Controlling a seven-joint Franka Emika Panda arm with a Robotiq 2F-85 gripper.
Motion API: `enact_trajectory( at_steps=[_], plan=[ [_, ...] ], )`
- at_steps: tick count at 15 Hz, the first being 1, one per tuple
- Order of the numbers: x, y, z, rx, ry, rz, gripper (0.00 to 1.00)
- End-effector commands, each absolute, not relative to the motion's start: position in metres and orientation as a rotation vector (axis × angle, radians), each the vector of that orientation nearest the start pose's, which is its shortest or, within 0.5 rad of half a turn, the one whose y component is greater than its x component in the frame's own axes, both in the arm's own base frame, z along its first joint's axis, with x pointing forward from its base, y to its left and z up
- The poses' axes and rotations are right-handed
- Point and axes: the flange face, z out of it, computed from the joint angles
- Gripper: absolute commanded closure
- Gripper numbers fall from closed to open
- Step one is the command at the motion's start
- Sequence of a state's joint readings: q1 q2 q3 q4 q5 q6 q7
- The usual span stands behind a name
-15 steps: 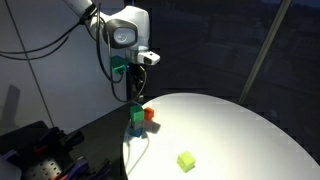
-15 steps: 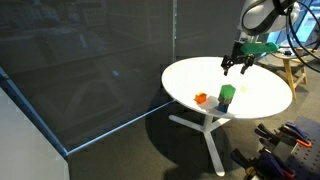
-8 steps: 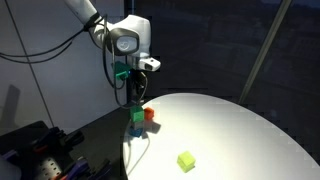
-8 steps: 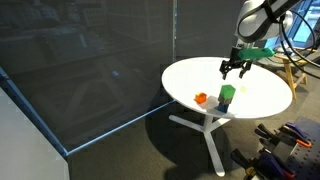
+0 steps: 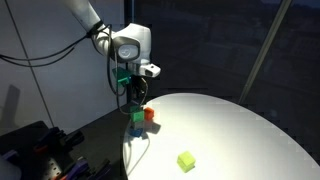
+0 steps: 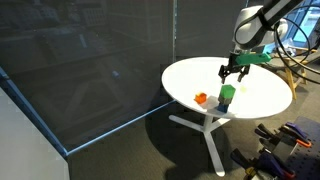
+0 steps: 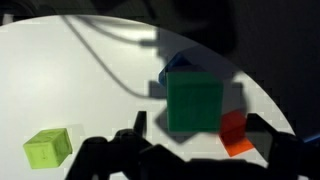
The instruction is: Pick up the green block from the gray block and put it on the lime green block
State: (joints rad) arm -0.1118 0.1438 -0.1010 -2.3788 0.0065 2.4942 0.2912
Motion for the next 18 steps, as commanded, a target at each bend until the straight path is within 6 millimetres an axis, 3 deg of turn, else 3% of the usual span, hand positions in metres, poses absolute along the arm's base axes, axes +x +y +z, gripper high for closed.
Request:
enact_trajectory(
  at_steps=[1, 18],
  plan=[
    [0.496, -0.110, 0.254, -3.056, 0.779, 0.043, 0.00],
    [0.501, -0.113, 0.224, -3.062, 0.789, 0.128, 0.00]
  ],
)
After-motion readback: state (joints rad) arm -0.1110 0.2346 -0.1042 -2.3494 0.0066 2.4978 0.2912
